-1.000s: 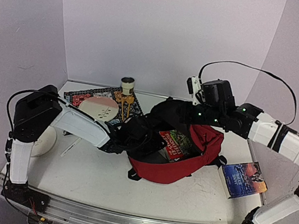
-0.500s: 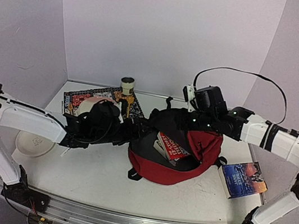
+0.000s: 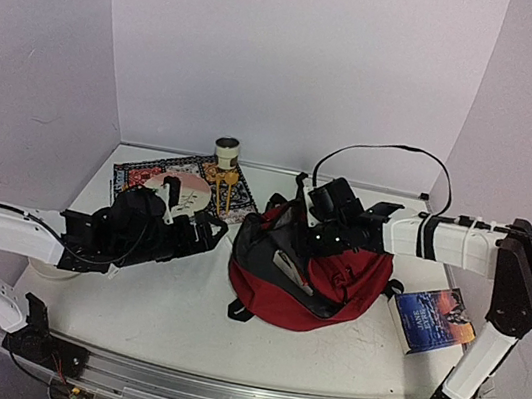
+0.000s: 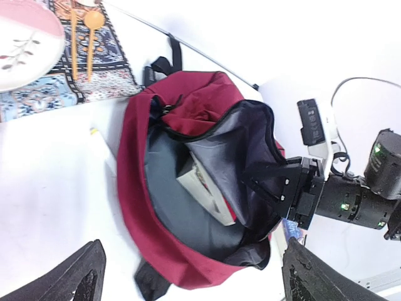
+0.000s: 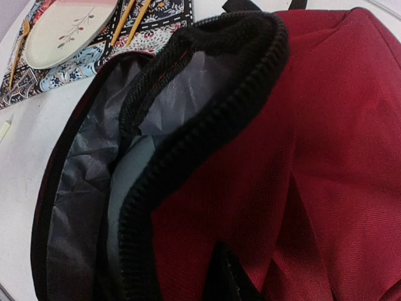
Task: Pack the student bag
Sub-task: Place the largest pocket of the student bag.
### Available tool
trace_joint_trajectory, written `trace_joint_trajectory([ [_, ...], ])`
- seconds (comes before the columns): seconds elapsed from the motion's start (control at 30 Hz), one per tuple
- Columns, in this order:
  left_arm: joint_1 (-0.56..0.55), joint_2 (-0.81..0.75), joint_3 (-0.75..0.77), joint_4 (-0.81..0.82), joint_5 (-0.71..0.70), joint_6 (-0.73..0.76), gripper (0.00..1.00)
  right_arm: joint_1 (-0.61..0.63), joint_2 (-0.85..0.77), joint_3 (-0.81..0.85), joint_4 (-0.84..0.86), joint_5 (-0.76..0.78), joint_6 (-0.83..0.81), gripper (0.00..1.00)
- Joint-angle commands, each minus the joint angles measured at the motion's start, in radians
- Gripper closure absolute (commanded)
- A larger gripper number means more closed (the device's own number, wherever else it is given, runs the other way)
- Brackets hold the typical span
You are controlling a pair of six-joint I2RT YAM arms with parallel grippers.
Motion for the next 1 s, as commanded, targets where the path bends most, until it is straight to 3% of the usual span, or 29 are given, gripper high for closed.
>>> trace_joint_trajectory([
  [0.0, 0.006, -0.061, -0.019, -0.055, -0.069, 0.041, 0.00, 0.001, 0.000, 0.050, -0.070, -0.025, -0.007, 0.62],
  [0.23, 0.029, -0.105, -0.045, -0.089, -0.090, 0.065, 0.00, -0.003, -0.137, 0.062, -0.169, -0.017, -0.032, 0.20],
  [0.4, 0.052, -0.137, -0.073, -0.099, -0.082, 0.072, 0.00, -0.027, -0.239, 0.044, -0.259, 0.001, -0.034, 0.02],
  [0.77, 0.093, -0.203, -0.100, -0.133, -0.087, 0.102, 0.00, -0.151, -0.457, -0.148, -0.355, 0.028, 0.052, 0.02],
  [0.97, 0.099, -0.200, -0.103, -0.134, -0.070, 0.096, 0.00, -0.321, -0.546, -0.293, -0.385, 0.113, 0.201, 0.02],
])
